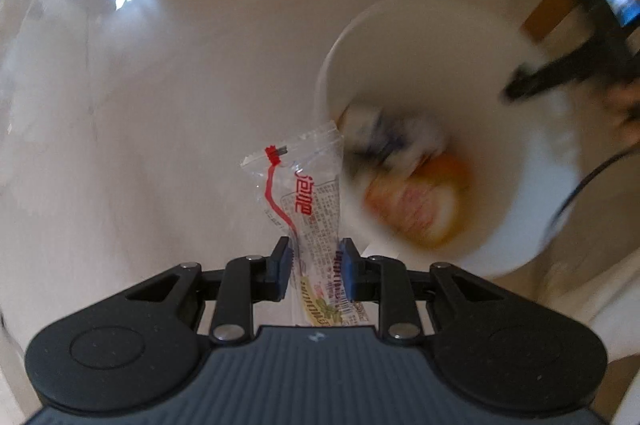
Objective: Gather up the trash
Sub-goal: 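Carry the wrapper over the bucket and open the left gripper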
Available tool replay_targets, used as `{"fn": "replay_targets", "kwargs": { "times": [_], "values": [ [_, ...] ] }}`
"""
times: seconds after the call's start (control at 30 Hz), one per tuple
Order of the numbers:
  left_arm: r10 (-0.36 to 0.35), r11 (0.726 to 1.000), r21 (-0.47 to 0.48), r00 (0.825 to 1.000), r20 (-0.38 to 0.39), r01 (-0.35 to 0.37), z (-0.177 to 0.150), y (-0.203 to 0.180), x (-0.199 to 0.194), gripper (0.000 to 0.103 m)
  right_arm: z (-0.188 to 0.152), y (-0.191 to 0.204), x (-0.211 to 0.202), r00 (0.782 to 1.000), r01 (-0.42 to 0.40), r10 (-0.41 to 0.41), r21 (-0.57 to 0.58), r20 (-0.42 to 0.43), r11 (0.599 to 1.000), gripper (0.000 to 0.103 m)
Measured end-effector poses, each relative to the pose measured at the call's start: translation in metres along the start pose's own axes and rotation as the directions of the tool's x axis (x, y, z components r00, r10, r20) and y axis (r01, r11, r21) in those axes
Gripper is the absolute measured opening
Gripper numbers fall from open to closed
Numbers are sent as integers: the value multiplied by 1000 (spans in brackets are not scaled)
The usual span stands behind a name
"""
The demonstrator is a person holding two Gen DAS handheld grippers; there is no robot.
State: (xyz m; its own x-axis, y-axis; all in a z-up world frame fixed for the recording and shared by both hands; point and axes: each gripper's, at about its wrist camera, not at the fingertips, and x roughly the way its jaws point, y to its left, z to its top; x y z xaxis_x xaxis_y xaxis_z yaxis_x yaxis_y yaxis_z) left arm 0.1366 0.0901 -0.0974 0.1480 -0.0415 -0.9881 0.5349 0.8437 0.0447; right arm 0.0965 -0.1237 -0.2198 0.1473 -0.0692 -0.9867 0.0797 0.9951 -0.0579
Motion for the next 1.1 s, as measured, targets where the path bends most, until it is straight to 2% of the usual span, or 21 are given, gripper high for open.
{"fn": "replay_targets", "kwargs": {
  "times": [0.13, 0.23, 0.3, 0.33, 0.37, 0.43, 0.67, 0.77, 1.1],
  "values": [
    [-78, 996, 45, 995, 66, 75, 25, -25, -15, 24, 0, 0, 0, 1000, 2, -2, -1, 0, 1000, 15],
    [-92, 993, 86, 993, 78, 85, 38, -47, -13, 24, 0, 1, 0, 1000, 2, -2, -1, 0, 1000, 15],
    [-104, 990, 105, 991, 79, 95, 37, -53, -12, 28, 0, 0, 0, 1000, 1, -1, 0, 0, 1000, 15],
    [-112, 988, 117, 991, 76, 103, 39, -58, -10, 40, 0, 0, 0, 1000, 1, -1, -1, 0, 1000, 15],
    [-116, 987, 123, 991, 71, 106, 40, -61, -8, 58, 0, 0, 0, 1000, -1, 1, 0, 0, 1000, 15],
    [-103, 987, 130, 991, 84, 92, 39, -63, -9, 72, 0, 0, 0, 1000, -2, 2, 0, 0, 1000, 15],
    [-73, 993, 104, 993, 97, 63, 35, -50, -31, 75, 0, 0, 0, 1000, -5, 5, -3, -1, 1000, 15],
    [-64, 996, 74, 993, 103, 56, 30, -45, -24, 81, 0, 0, 0, 1000, -2, 2, -3, -2, 1000, 15],
    [-29, 999, 29, 994, 109, 26, 3, -17, -22, 83, 0, 1, 0, 1000, 0, 0, -7, -1, 1000, 15]
  ]
}}
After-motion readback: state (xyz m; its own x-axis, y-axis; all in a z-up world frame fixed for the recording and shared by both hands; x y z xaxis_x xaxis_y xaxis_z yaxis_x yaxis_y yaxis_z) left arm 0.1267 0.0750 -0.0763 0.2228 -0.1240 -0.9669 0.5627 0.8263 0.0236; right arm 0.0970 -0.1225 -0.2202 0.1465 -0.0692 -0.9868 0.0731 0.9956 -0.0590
